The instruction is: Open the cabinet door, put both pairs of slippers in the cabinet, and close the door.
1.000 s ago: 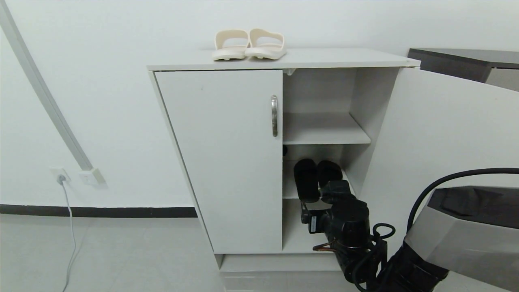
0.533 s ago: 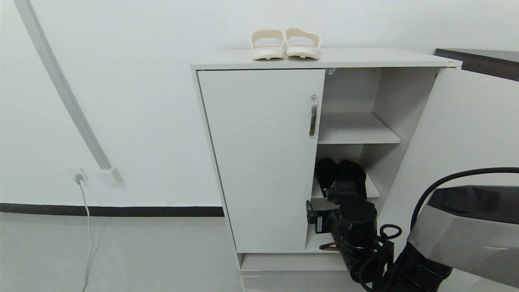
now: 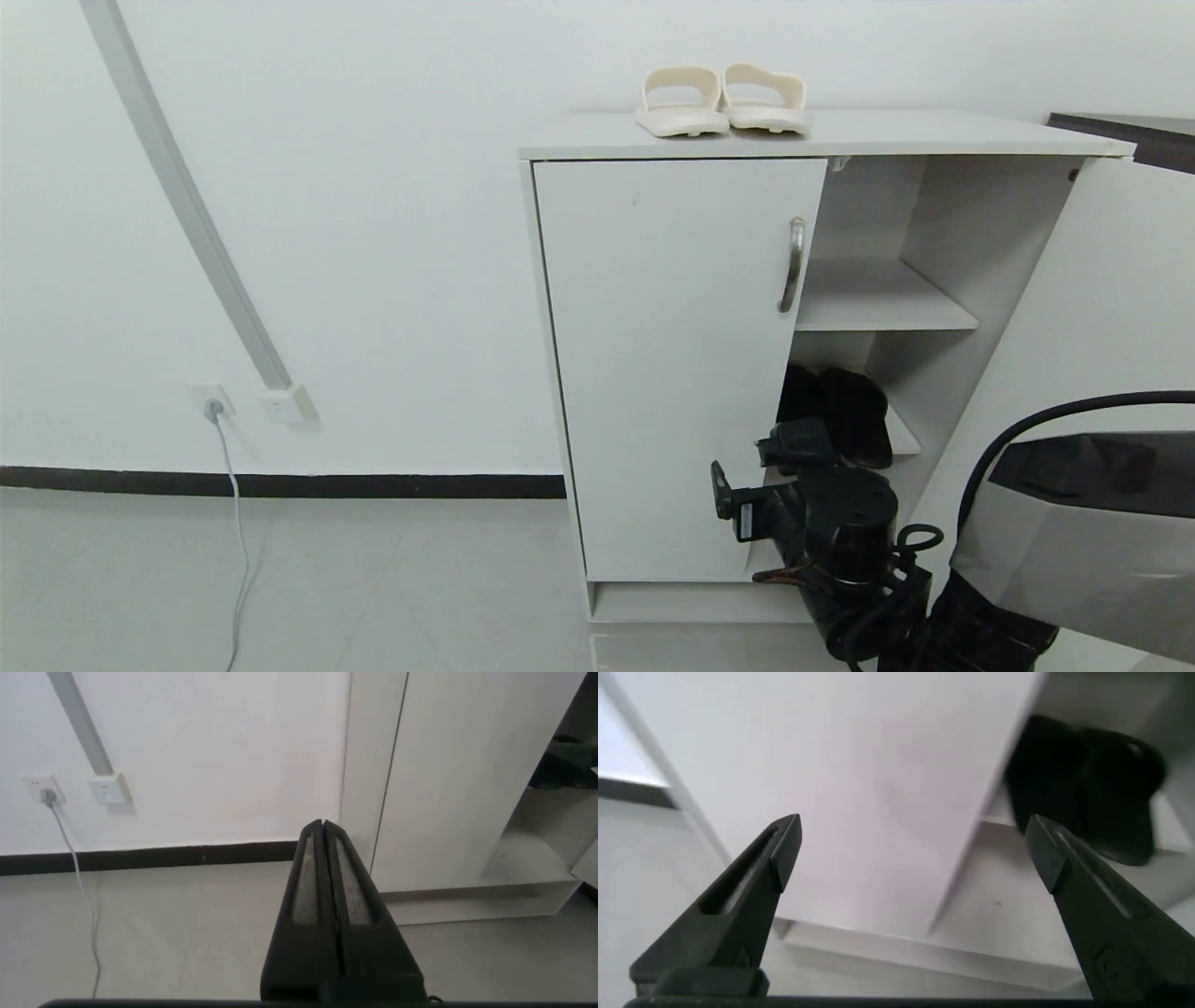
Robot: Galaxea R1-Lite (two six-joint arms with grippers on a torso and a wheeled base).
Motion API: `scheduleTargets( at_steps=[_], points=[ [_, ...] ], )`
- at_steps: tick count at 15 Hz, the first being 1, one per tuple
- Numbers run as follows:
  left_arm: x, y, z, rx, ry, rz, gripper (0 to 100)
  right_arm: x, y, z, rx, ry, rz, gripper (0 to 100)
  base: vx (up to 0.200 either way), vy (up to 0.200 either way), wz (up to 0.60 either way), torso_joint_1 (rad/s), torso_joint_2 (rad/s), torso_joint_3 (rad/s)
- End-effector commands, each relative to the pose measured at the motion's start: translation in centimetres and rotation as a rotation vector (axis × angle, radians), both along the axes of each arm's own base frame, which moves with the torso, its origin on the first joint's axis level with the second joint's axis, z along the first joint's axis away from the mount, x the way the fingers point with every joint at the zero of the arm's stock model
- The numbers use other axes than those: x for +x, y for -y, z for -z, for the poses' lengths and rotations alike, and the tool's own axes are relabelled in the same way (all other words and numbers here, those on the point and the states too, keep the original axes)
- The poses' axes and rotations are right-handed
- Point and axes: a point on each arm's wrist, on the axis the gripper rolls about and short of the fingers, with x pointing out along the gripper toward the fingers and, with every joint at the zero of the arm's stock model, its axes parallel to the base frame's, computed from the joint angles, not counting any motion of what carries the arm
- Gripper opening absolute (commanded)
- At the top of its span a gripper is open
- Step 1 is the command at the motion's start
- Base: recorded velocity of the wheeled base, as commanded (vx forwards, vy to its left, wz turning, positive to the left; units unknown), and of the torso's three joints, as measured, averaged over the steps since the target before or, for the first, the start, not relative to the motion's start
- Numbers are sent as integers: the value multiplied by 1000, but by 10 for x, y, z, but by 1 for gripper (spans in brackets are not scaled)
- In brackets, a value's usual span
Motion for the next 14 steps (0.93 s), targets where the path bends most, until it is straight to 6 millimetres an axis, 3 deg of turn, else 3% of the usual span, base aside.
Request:
scheduleTargets(
  at_steps=[1, 10, 14],
  points=[
    [0, 0, 0, 0, -1, 0, 0, 0, 0, 0, -5, 2, -1, 100, 0, 0, 0, 0, 0, 0],
    [0, 0, 0, 0, -1, 0, 0, 0, -1, 2, 3, 12, -4, 100, 0, 0, 0, 0, 0, 0],
    [0, 0, 0, 0, -1, 0, 0, -2, -3, 0, 6, 15, -10, 100, 0, 0, 0, 21, -250, -251]
  ],
)
